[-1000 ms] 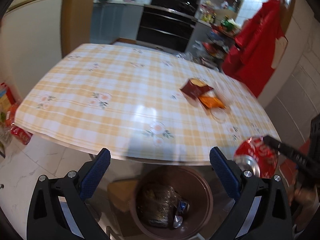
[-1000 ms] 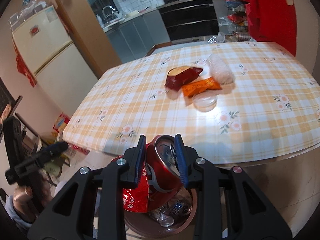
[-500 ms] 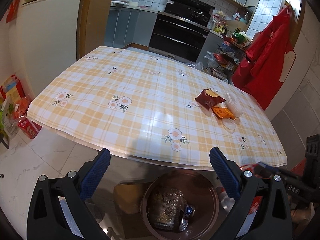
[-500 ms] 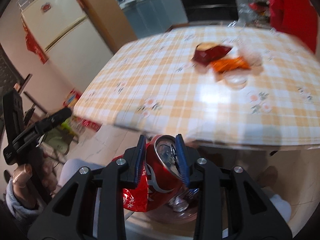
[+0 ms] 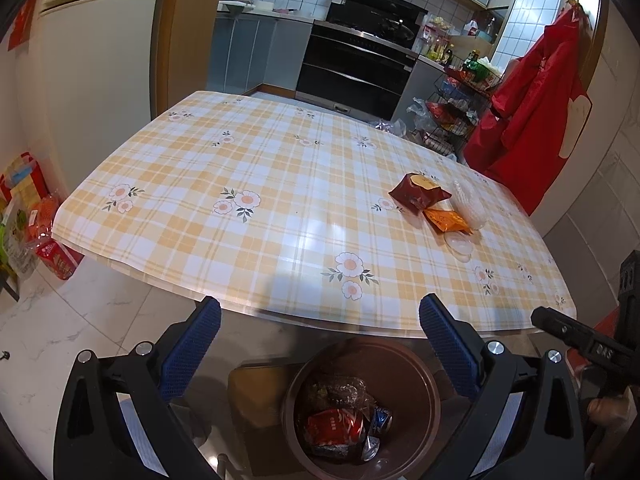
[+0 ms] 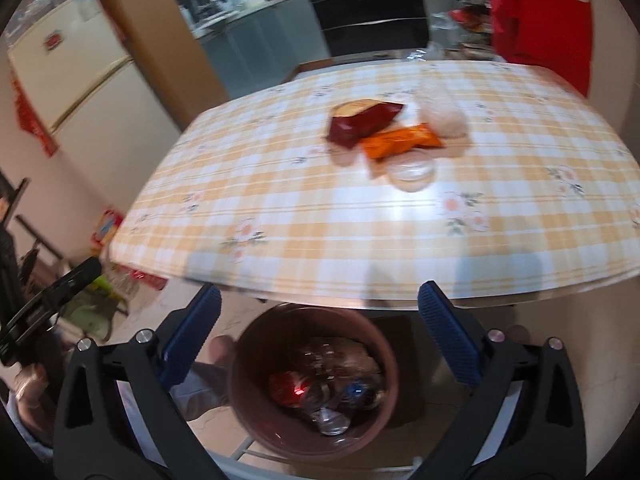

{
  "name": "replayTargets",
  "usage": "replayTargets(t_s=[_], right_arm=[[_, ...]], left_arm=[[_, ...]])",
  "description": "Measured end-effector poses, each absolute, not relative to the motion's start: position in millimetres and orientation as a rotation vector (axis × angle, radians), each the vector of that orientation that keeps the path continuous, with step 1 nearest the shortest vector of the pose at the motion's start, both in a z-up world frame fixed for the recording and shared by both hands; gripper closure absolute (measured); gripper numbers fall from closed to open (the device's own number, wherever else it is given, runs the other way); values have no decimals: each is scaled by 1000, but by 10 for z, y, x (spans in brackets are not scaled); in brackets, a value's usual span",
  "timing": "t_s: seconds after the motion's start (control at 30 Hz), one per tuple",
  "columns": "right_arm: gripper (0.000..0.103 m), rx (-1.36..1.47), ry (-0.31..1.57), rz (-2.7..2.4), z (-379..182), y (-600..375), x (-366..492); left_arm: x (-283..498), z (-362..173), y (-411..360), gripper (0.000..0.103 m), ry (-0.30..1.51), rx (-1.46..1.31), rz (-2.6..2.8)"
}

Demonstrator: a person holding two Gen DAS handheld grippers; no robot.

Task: Collect trash
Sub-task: 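Open the right tool over the bin to drop the red can, then move both tools back toward the remaining trash on the table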

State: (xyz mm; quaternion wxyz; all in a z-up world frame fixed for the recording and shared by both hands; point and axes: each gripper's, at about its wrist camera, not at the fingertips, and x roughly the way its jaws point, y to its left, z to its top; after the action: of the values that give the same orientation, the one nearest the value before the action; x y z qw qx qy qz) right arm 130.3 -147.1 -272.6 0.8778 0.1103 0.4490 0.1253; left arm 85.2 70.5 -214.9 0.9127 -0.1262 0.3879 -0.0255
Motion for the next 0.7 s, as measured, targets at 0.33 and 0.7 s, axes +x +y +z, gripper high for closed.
replayTargets(t_s=[0.33,0.7], right_arm=[[6,241,931,167,-2868,-1788,1431],[6,237,927,94,-3118,-2126,1642]], left_arm=[[919,-2242,595,6,837,-219,-58],[1242,-2365,295,6,887,-180,-127]])
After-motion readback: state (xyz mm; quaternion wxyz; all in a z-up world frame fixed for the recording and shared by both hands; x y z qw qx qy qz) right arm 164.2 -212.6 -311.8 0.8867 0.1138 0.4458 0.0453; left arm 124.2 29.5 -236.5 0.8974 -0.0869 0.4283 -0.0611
